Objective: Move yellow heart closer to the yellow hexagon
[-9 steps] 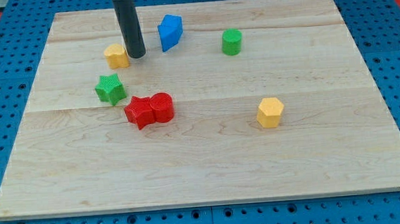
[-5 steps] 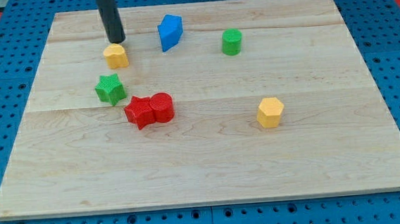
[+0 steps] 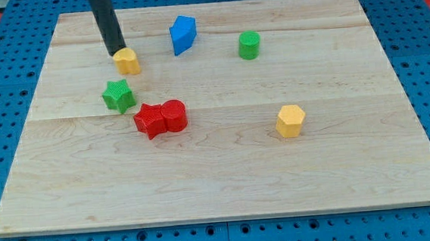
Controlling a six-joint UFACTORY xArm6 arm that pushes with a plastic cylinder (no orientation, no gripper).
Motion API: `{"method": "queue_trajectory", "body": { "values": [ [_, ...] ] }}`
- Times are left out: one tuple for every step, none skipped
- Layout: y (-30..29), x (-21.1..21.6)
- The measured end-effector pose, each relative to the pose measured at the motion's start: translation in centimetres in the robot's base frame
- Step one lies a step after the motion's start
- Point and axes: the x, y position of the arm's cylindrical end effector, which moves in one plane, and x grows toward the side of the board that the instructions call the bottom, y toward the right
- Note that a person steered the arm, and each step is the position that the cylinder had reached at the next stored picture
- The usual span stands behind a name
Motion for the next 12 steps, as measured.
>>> {"method": "queue_trajectory", "body": {
  "values": [
    [1.3,0.5],
    [1.5,1.5],
    [0.8,1.7],
    [0.5,1.9],
    [0.4,2.7],
    [0.4,4.1],
    [0.5,5.1],
    [1.5,5.6],
    [3.2,6.0],
    [4.7,6.8],
    [4.7,6.8],
    [4.8,7.8]
  ]
}}
